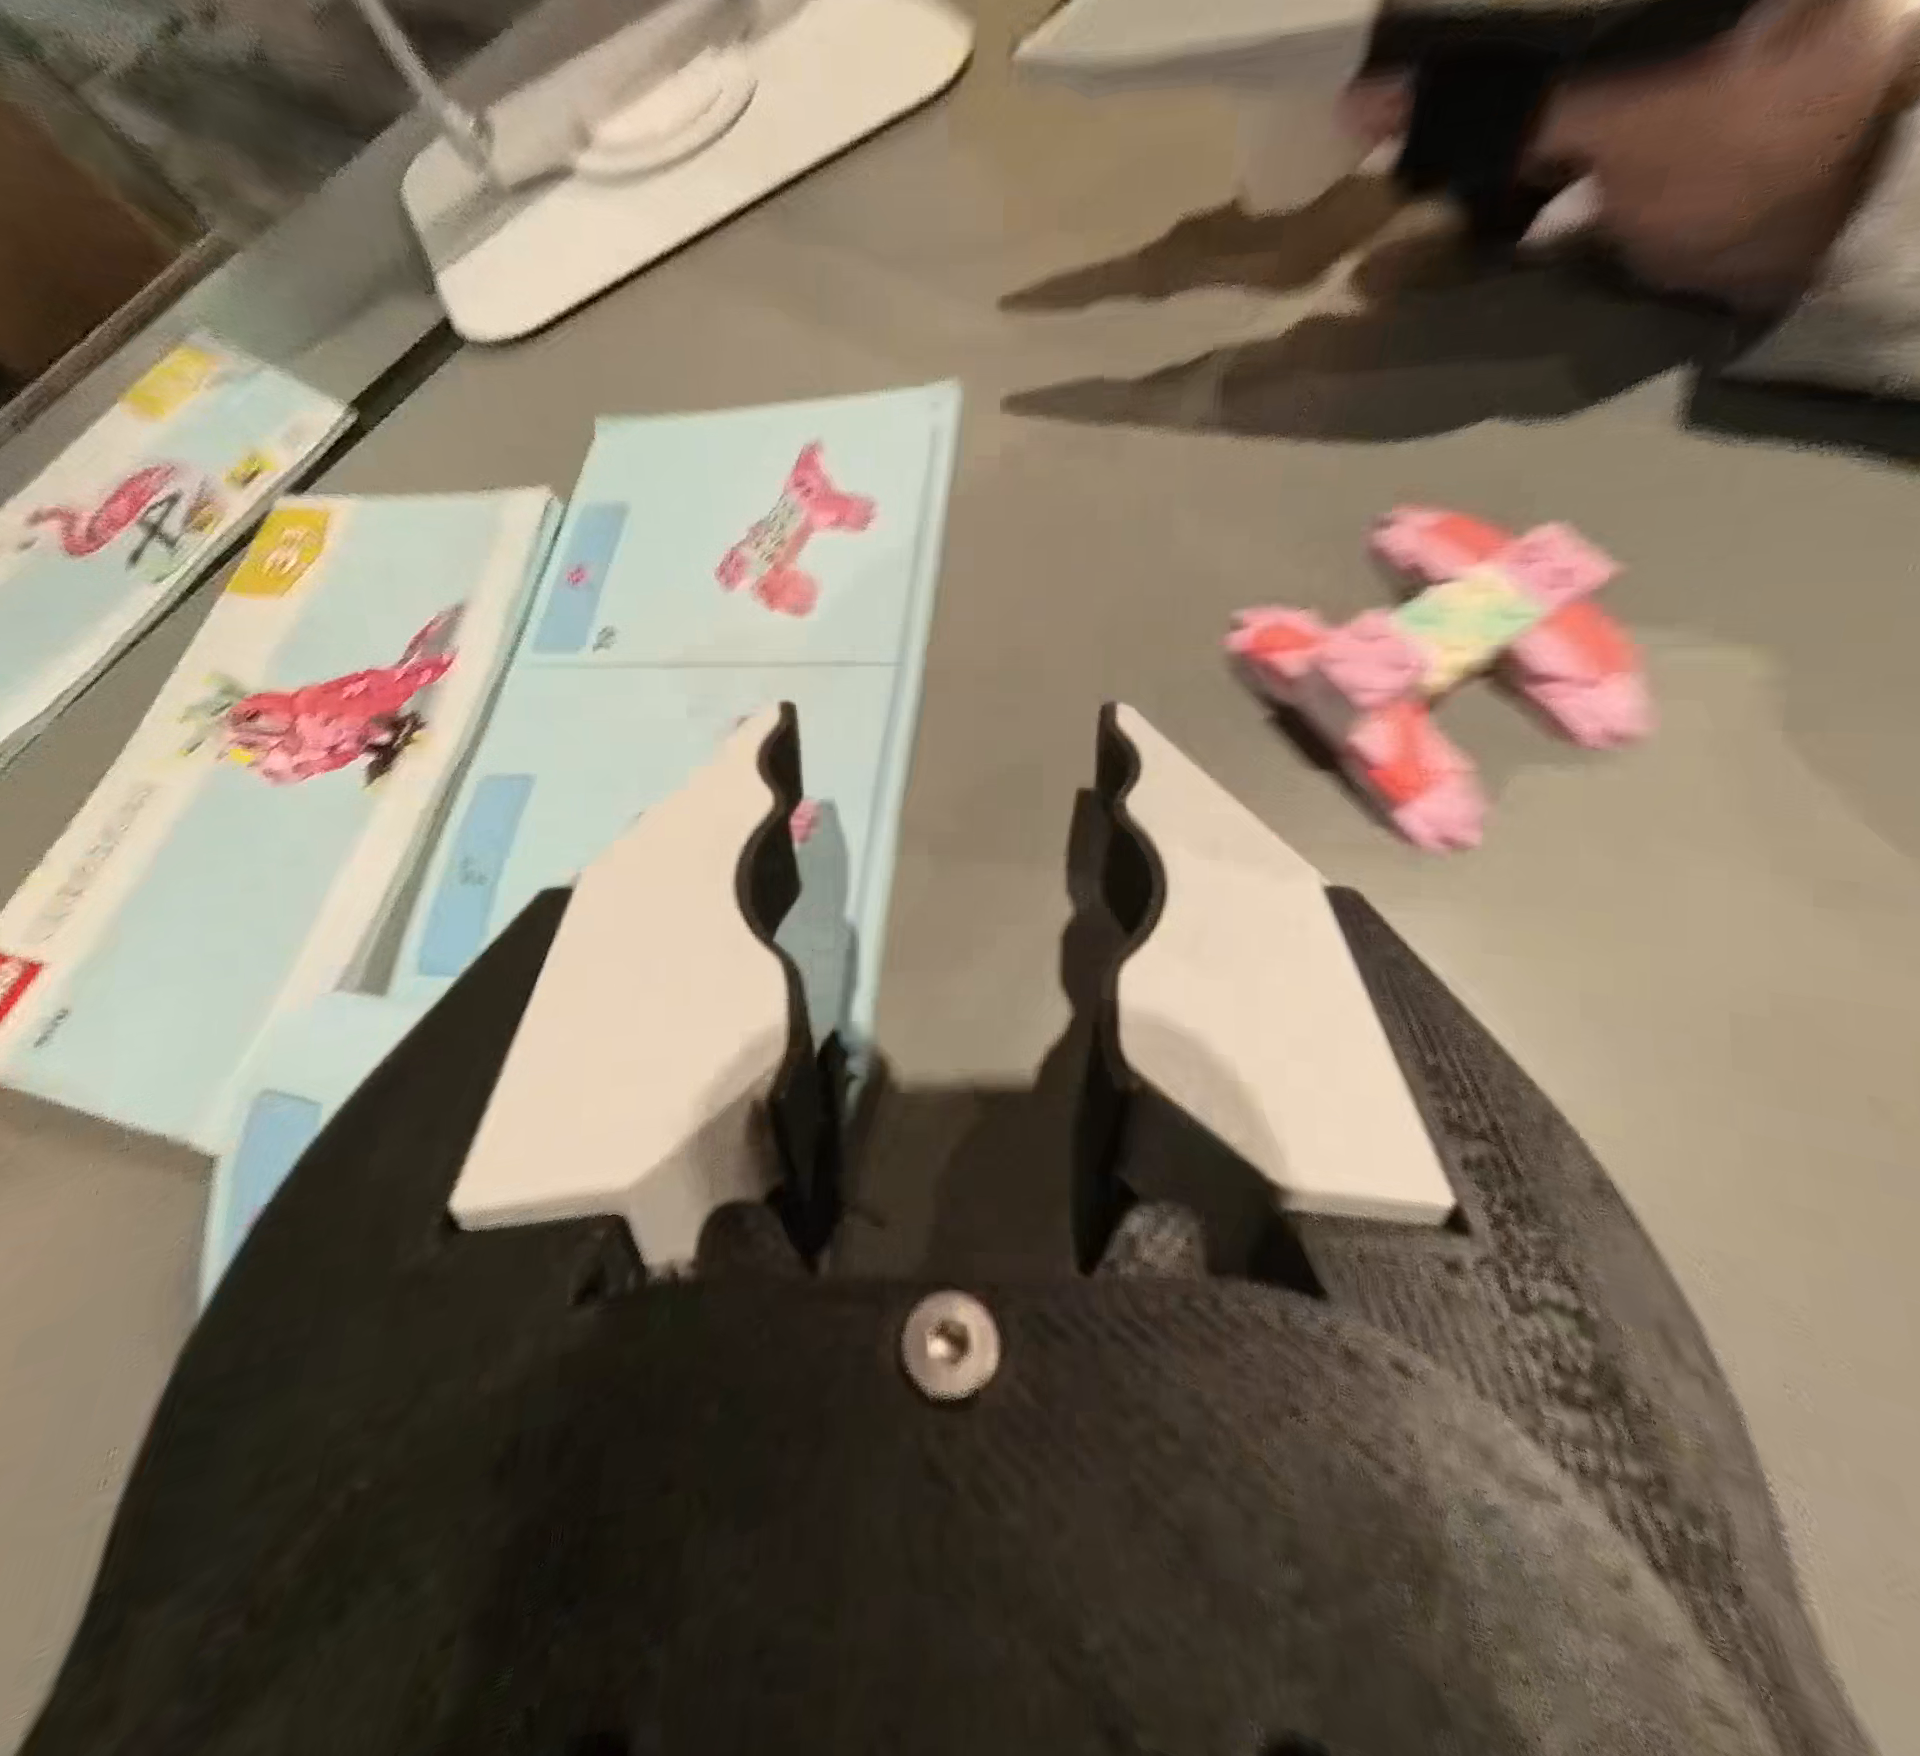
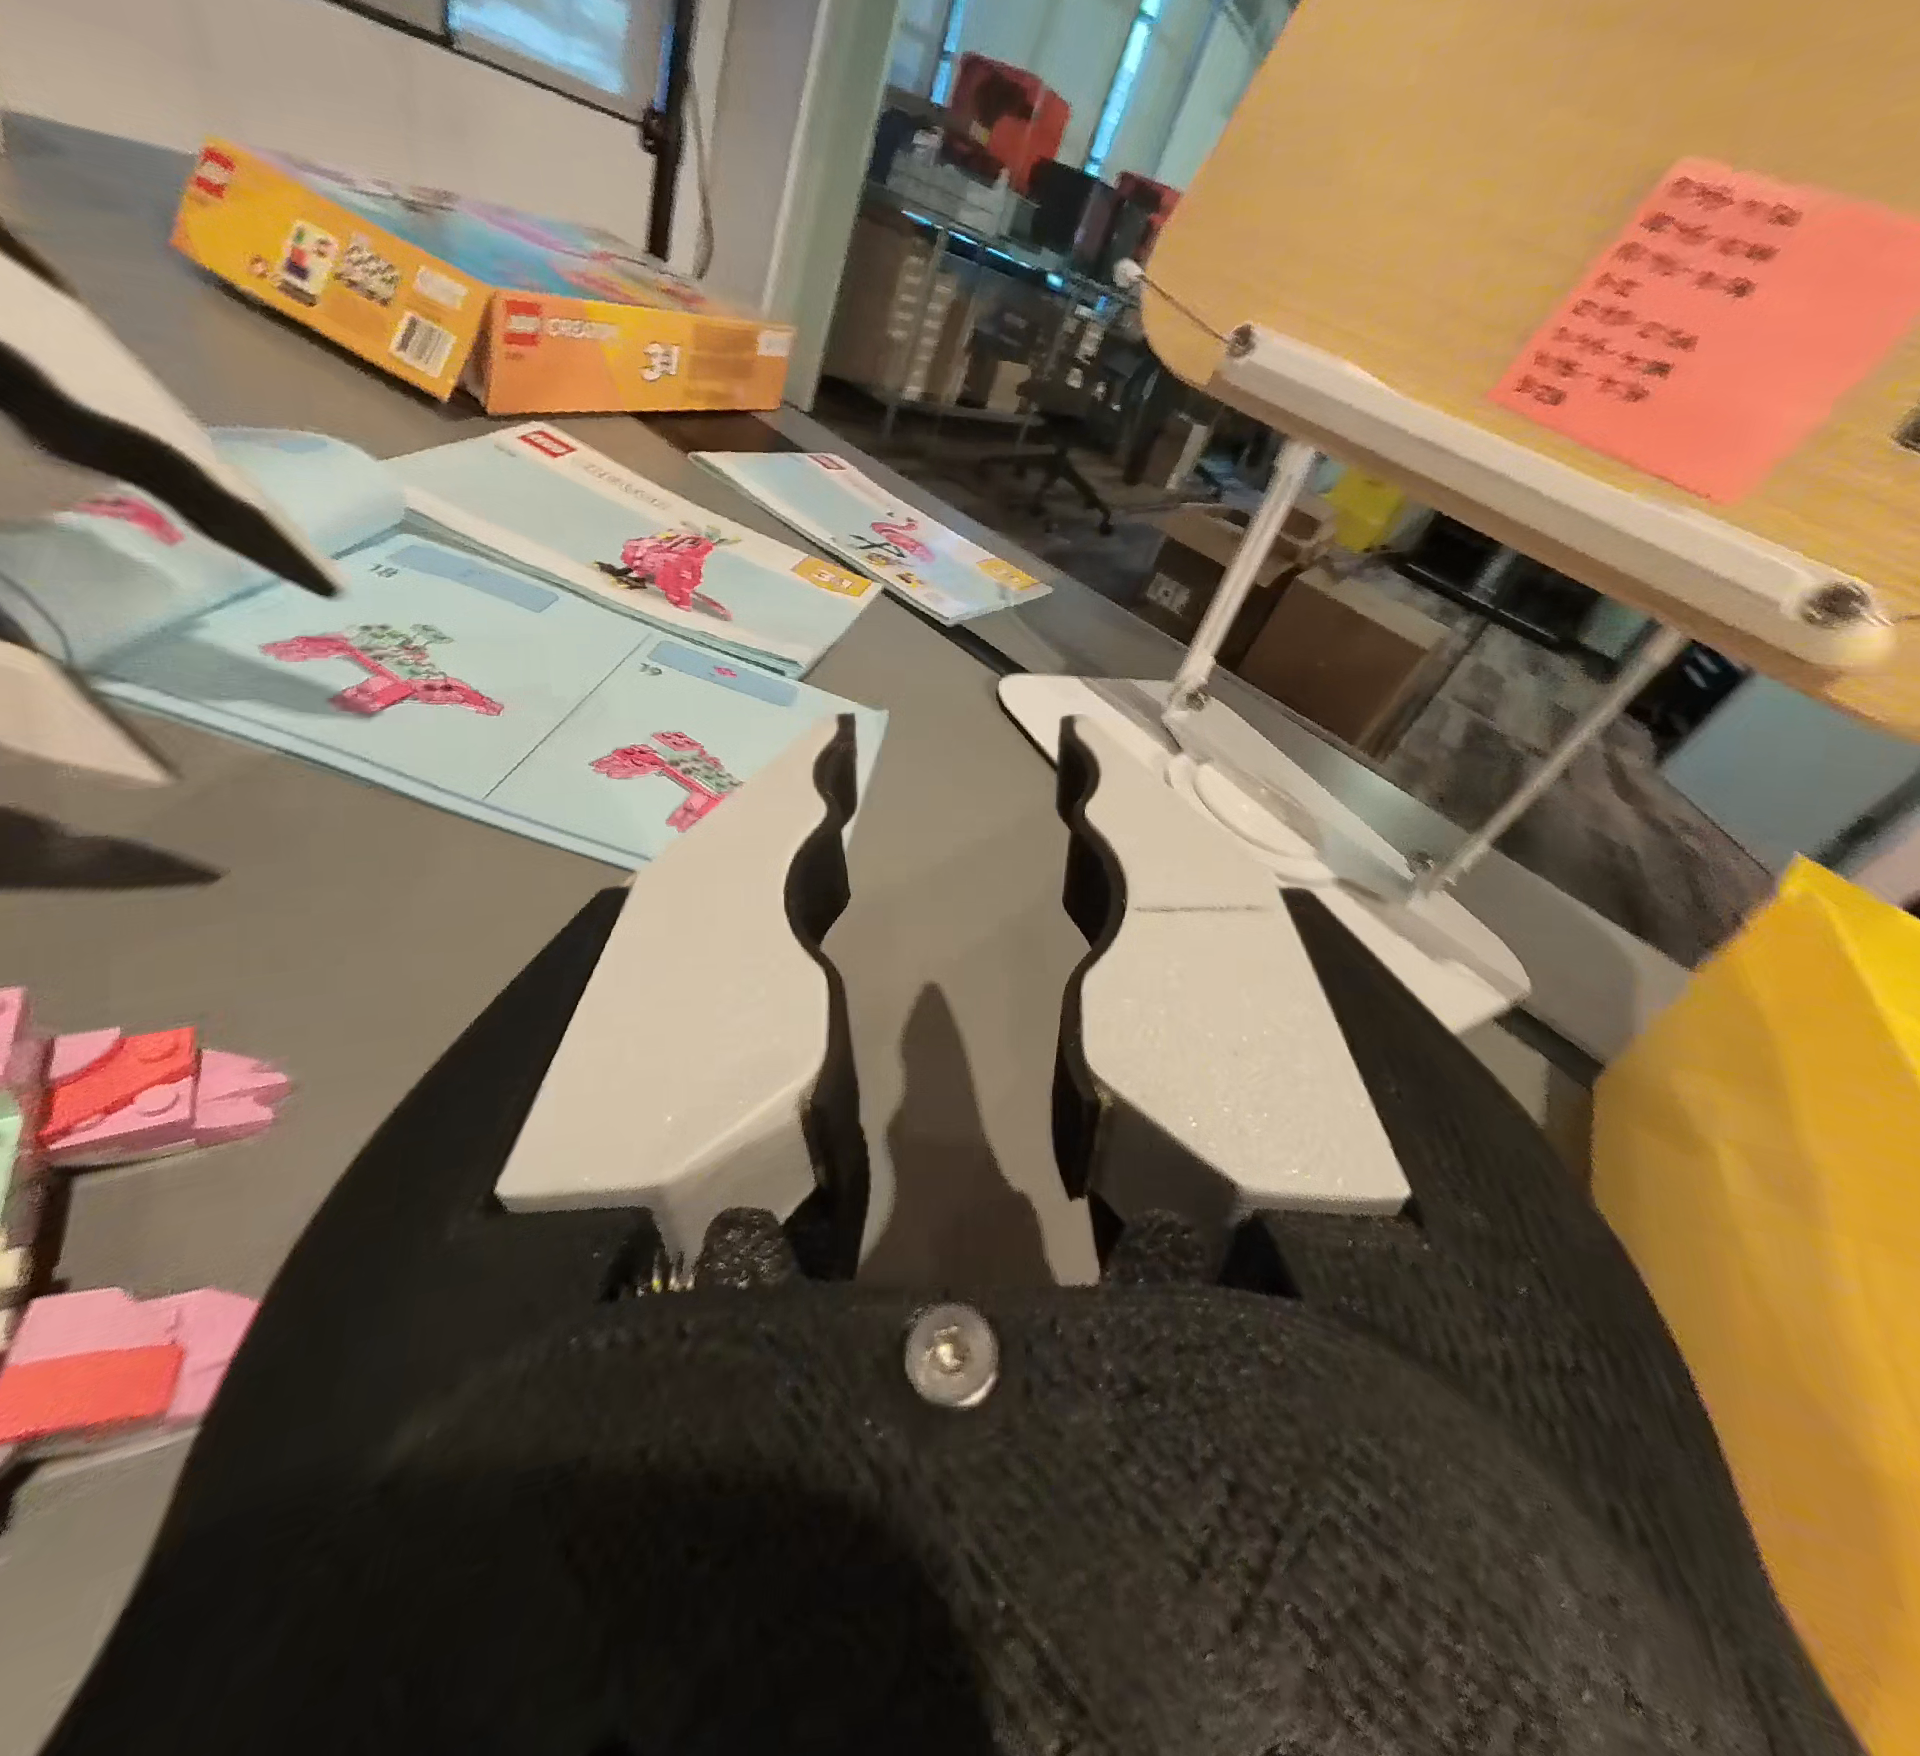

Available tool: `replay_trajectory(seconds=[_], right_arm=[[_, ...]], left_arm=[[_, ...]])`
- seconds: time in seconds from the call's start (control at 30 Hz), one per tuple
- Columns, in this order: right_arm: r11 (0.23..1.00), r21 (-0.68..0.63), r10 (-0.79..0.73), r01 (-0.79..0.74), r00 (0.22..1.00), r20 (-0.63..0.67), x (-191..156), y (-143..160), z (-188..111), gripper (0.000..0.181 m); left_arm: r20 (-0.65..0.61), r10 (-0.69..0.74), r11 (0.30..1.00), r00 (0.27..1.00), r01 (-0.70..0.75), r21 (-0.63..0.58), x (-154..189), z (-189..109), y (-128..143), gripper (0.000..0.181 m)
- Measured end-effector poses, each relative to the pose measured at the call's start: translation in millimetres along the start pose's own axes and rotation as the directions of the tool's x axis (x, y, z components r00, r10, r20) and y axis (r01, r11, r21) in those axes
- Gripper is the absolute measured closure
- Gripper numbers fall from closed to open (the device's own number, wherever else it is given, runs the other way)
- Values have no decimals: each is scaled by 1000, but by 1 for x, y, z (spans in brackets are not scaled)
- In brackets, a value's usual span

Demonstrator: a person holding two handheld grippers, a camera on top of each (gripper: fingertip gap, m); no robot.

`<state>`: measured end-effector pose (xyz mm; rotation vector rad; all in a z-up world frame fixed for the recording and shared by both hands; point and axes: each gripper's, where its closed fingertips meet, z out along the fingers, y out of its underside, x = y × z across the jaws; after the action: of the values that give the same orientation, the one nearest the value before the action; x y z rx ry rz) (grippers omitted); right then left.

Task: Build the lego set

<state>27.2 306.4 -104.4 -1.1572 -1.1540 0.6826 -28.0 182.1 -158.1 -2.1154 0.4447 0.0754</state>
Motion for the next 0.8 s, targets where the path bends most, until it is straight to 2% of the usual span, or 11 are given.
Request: replay_trajectory(seconds=[0.1,0.27,0.43,0.47,0.53,0.6,0.63,0.67,0.7,0.8], right_arm=[[999,19,-37,36,997,72,-6,0,11,143],[1000,5,-30,29,996,87,-1,3,19,140],[994,-50,-95,101,989,114,-8,12,23,140],[991,-66,-109,118,985,132,-12,14,24,141],[982,-116,-121,146,972,200,-24,22,25,146],[967,-220,-51,128,945,324,-40,37,27,142],[951,-300,54,75,916,399,-51,45,25,130],[926,-377,175,9,875,451,-60,50,23,125],[904,-425,255,-39,847,466,-63,53,21,123],[880,-468,316,-81,836,449,-62,57,19,127]], left_arm=[[84,60,988,995,-47,-144,-18,26,21,123],[44,-69,973,997,77,-217,-24,43,20,119],[-60,-206,964,977,192,-182,-22,50,22,134],[-63,-239,960,969,225,-166,-25,49,23,141],[-95,-287,952,953,272,-140,-27,48,22,144],[-114,-314,946,943,300,-124,-28,48,22,146],[-102,-318,944,942,305,-124,-31,48,23,156],[-91,-315,945,945,303,-123,-34,48,24,163],[-88,-316,945,945,304,-121,-35,49,24,166],[-85,-310,947,947,300,-119,-35,49,24,166]])
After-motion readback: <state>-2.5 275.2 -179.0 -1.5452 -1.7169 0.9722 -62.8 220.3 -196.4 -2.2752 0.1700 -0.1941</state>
